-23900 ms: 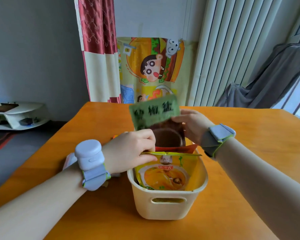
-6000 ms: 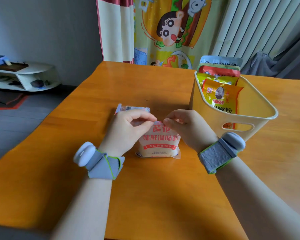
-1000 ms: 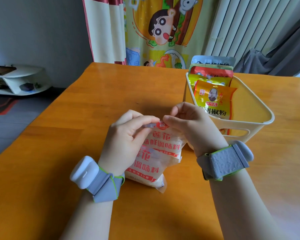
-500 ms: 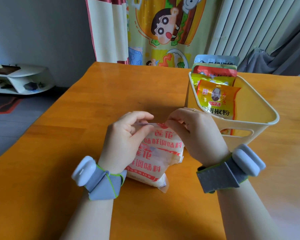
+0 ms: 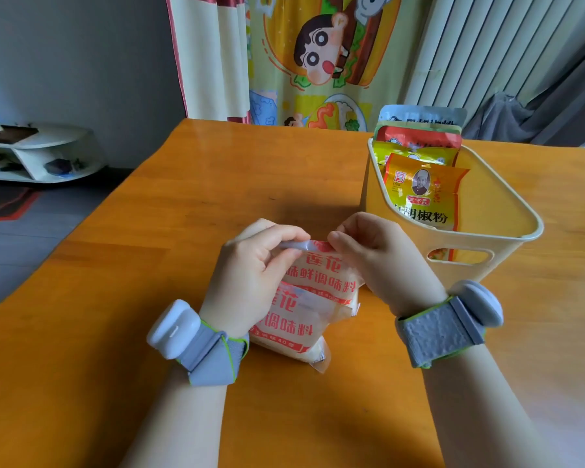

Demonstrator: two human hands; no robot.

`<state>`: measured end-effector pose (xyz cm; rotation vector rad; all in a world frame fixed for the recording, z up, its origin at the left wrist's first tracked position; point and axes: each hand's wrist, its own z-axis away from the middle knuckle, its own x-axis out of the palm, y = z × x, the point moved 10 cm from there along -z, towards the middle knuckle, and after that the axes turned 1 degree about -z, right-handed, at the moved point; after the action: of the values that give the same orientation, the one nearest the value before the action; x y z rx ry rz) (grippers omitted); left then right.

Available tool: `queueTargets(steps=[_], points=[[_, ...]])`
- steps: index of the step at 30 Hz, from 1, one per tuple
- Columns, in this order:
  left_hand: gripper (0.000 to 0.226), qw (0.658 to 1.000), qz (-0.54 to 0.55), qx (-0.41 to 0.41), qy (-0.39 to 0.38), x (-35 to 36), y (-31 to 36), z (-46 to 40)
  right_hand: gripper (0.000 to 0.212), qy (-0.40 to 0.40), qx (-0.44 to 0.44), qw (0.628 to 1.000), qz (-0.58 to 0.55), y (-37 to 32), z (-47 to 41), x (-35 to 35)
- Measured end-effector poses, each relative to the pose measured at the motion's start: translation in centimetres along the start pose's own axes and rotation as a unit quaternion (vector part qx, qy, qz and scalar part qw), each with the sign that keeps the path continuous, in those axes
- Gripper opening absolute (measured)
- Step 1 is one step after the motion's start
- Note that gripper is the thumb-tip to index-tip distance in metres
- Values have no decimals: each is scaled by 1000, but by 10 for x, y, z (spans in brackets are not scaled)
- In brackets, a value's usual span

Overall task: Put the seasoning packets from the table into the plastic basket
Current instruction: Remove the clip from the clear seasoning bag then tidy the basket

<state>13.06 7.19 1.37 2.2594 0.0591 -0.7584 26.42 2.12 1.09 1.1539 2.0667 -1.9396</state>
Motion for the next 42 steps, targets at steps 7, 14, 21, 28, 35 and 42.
queueTargets(steps=[7, 14, 21, 28, 35, 42], points=[[24, 999, -36, -10, 1, 1, -2, 0, 17, -23, -62, 993, 95, -8, 5, 0], [14, 998, -45, -20, 31, -4, -1, 1, 17, 9, -145, 967, 208, -23, 10, 1], [27, 985, -103, -17, 138, -20, 16, 8, 17, -65, -154, 971, 170, -31, 22, 14], [26, 962, -118, -45, 240, -28, 22, 17, 16, -113, -188, 961, 168, -40, 29, 25], [25, 958, -79, -82, 265, -26, 12, 20, 16, -96, -222, 953, 180, -40, 36, 34], [22, 980, -63, -2, 189, -34, 1, 21, 26, -50, -212, 959, 181, -34, 33, 23]])
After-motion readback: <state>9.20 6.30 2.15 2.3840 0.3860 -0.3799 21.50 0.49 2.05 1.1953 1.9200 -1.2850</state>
